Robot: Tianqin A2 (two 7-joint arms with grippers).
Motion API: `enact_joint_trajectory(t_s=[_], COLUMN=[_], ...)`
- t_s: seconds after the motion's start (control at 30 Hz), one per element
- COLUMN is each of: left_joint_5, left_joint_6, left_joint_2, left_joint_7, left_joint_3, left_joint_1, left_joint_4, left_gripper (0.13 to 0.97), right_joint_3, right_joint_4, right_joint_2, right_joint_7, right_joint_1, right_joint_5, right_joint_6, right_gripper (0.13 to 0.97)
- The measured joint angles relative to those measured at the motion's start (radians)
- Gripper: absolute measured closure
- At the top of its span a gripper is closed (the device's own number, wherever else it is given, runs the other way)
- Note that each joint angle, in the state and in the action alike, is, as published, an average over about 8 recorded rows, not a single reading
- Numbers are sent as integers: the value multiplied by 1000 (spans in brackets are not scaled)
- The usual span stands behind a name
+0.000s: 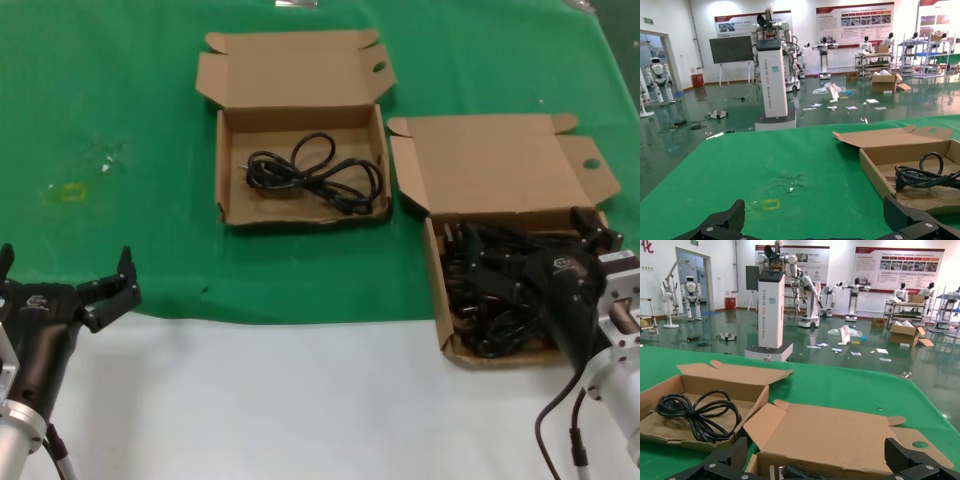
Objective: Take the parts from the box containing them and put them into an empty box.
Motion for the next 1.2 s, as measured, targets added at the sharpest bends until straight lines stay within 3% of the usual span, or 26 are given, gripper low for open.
enact_joint_trajectory(t_s=[1.2], left_joint_5=[0], left_joint_6=[0], left_joint_2=[0], left_joint_7=[0], left_joint_3=[0], left_joint_1=[0], left_joint_4=[0], left_gripper=[132], right_joint_3=[0], right_joint_4=[0], right_joint_2=[0], right_joint_7=[0], right_joint_1=[0], right_joint_5=[0], right_joint_6=[0], right_gripper=[129])
